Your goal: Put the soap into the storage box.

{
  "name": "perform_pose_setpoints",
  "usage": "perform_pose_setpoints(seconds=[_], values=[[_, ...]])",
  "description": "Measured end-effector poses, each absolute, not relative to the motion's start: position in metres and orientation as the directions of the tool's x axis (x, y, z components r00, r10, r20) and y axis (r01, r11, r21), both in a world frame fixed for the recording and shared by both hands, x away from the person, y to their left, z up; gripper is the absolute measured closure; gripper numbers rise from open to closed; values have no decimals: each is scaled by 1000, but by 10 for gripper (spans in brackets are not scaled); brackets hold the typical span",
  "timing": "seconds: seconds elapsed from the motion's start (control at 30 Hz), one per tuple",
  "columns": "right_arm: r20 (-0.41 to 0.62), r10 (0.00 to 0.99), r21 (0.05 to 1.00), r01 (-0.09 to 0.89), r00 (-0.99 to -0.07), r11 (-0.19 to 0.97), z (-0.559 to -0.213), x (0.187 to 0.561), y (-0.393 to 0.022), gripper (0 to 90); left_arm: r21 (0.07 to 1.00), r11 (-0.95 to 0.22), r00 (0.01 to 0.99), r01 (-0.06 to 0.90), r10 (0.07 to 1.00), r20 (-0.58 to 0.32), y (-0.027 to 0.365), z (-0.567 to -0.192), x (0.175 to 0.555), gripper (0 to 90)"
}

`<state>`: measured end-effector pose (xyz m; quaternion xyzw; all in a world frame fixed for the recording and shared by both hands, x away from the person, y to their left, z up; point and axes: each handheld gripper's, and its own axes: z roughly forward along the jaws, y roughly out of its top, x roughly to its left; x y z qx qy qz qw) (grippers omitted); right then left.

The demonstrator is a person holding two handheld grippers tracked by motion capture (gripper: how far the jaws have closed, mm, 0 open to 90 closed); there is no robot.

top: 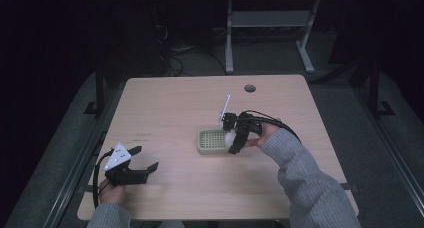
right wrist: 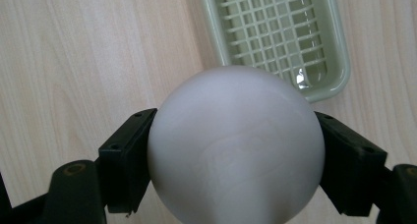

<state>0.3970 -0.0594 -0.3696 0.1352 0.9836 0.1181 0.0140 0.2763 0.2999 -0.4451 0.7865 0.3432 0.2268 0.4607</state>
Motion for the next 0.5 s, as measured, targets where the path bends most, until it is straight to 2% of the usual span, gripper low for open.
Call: perform_pose_setpoints(seconds=[0.5], values=[[3, 238, 229, 232, -971, 945, -372, 408, -37, 230, 885, -330, 663, 328, 748, 33, 298, -446, 275, 129]])
